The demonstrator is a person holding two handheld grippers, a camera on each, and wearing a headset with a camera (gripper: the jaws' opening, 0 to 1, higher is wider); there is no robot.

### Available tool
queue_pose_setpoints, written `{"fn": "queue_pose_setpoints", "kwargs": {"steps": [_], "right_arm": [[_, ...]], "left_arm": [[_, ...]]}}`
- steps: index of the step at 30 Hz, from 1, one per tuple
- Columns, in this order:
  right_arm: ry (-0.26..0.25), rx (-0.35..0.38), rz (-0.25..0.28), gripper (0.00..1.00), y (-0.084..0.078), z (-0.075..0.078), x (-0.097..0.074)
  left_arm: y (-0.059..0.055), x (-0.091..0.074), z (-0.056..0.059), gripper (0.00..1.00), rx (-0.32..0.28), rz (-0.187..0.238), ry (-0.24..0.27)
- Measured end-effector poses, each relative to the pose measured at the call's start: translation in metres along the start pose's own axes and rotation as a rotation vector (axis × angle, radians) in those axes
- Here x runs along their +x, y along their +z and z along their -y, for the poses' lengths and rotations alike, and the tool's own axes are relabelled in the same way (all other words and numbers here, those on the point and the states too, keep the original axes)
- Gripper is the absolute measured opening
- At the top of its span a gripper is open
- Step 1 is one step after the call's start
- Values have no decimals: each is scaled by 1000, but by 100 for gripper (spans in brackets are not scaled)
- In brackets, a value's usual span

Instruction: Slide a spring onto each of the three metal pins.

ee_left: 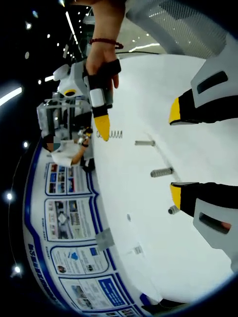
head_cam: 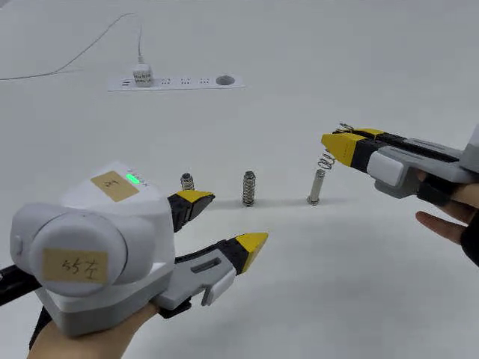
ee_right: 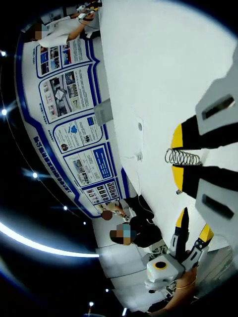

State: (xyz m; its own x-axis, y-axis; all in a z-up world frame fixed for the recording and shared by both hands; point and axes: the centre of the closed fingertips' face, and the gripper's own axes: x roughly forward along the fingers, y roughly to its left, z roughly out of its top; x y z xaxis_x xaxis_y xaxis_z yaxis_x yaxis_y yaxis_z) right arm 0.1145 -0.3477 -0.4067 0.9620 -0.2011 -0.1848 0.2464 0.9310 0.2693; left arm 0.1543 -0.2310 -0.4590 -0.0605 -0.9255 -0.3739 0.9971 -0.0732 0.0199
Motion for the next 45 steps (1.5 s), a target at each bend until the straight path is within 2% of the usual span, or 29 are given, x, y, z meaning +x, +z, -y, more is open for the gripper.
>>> {"fn": "queue_pose_setpoints", "kwargs": {"steps": [6,24,40,43,45], "right_arm": [[-28,-23,-16,12,-3,11,7],[-87,-75,-67,12,-22,36,21],[-109,-121,-87,12,-34,41,25],[-107,-140,-97,12,-37,39,26],[-108,-177,-115,12,-40,38,27]], "left_arm": [[-4,-3,-11,55,-19,-2,42],[-23,0,-28,73,-73,-39,89],[-26,4,-27,89,-83,-53,94],[-25,4,-28,90,-90,-47,97],[-25,3,-29,92,-88,-44,102]]}}
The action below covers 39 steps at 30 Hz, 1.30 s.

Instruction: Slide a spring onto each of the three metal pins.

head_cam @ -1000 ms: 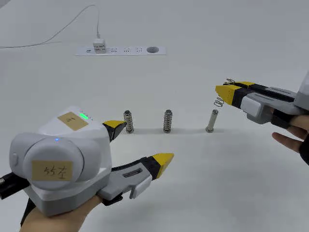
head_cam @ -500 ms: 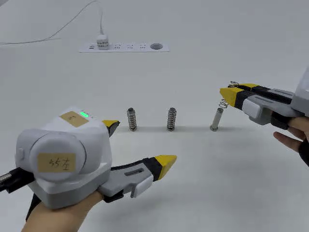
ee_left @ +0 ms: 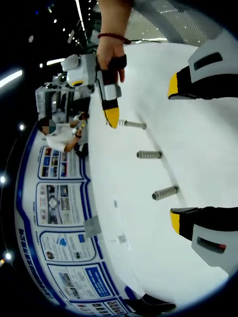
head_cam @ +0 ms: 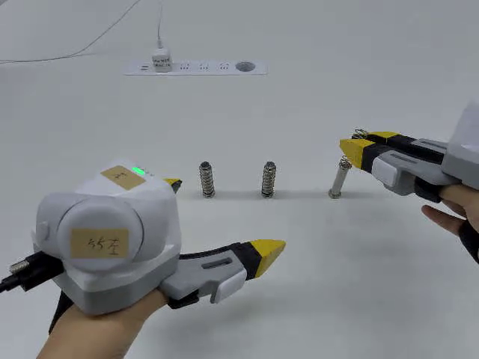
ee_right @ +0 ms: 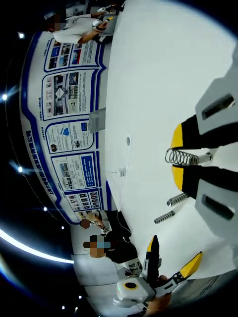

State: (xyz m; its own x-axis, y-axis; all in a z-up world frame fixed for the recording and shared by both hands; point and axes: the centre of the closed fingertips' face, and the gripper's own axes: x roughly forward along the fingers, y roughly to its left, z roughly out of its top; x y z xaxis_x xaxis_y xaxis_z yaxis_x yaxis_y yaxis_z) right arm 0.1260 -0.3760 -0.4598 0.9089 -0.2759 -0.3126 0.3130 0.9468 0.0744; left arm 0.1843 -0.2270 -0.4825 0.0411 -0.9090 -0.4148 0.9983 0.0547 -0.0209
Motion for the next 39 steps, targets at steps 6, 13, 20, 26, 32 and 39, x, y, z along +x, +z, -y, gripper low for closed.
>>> {"fn": "queue_pose_setpoints", "kwargs": {"steps": [6,13,20,26,32,39], "right_arm": [[7,-47,-24,12,-5,-5,3],[0,-86,-63,12,-16,-8,5],[-2,-102,-99,12,-27,-10,8],[-1,-89,-123,12,-36,-10,9],[0,-56,-132,12,-41,-9,11],[1,-55,-150,12,-48,-9,12]], "left_arm": [[1,0,-1,93,-4,5,4],[3,0,-1,92,-6,11,1],[5,-1,0,92,-10,19,-2],[5,-1,-2,91,-10,20,2],[5,-1,-2,91,-8,18,5],[5,-1,-2,90,-7,17,2]]}}
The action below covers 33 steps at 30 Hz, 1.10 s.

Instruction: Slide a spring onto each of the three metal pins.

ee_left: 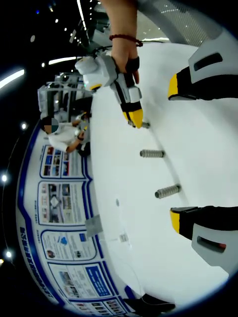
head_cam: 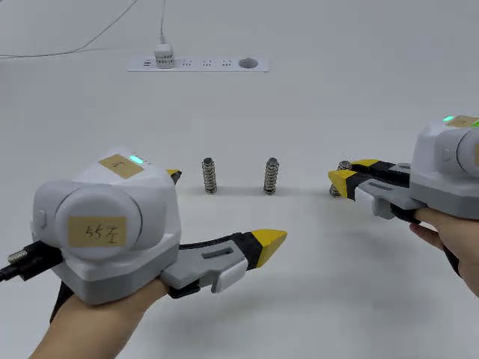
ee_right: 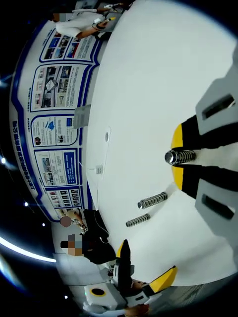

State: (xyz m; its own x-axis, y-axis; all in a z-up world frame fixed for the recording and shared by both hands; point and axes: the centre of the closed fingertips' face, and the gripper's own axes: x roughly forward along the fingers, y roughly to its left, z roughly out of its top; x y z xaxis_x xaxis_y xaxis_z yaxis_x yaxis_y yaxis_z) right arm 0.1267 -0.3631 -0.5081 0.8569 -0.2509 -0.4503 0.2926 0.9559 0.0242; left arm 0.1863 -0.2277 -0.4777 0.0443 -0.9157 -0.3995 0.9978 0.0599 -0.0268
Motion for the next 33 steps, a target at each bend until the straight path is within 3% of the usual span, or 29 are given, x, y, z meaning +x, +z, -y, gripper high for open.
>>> {"fn": "queue_pose_setpoints", "kwargs": {"steps": [7,11,24,29,33], "right_arm": [[0,18,-9,13,-3,0,0],[10,46,-13,19,-4,-3,-2],[15,53,-6,37,21,-12,-20],[41,31,-14,49,29,-24,-30],[59,21,-11,54,34,-32,-39]], "left_arm": [[-1,0,0,90,1,-3,0],[0,-1,-2,90,7,-4,6],[6,-6,-4,89,0,0,2],[6,-11,-6,87,-2,-17,0],[13,-15,-8,86,-6,-10,5]]}}
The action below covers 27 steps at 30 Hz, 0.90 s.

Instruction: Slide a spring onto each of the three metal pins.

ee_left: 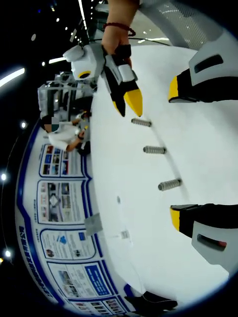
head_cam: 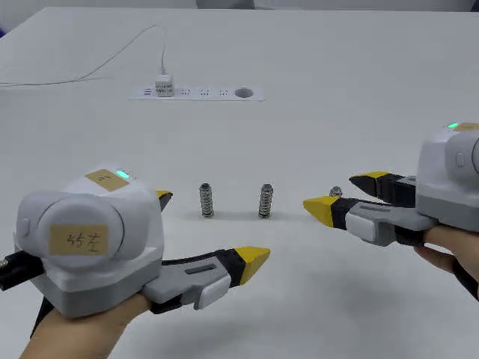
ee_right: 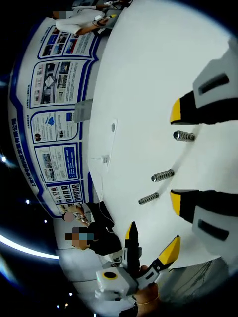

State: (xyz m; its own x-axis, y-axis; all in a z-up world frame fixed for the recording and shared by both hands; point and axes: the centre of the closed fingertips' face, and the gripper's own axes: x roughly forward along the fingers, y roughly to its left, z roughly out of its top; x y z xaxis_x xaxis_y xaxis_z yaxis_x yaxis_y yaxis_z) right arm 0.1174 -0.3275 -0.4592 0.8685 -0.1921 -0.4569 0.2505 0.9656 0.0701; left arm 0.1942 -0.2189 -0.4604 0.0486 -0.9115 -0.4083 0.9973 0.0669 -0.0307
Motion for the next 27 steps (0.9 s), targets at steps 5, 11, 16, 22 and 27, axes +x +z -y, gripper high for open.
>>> {"fn": "queue_pose_setpoints", "kwargs": {"steps": [5,11,16,22,27], "right_arm": [[-10,-39,-7,60,2,-6,-11],[-6,-21,-18,65,0,-14,-23],[-1,-4,-12,69,-1,-20,-32],[8,12,0,72,-3,-28,-42],[18,25,3,75,-8,-36,-46]], "left_arm": [[4,-5,2,84,15,-3,-2],[9,-15,5,84,29,5,-3],[8,-25,6,86,33,0,-2],[4,-34,4,88,31,-7,10],[1,-38,3,89,26,-7,19]]}}
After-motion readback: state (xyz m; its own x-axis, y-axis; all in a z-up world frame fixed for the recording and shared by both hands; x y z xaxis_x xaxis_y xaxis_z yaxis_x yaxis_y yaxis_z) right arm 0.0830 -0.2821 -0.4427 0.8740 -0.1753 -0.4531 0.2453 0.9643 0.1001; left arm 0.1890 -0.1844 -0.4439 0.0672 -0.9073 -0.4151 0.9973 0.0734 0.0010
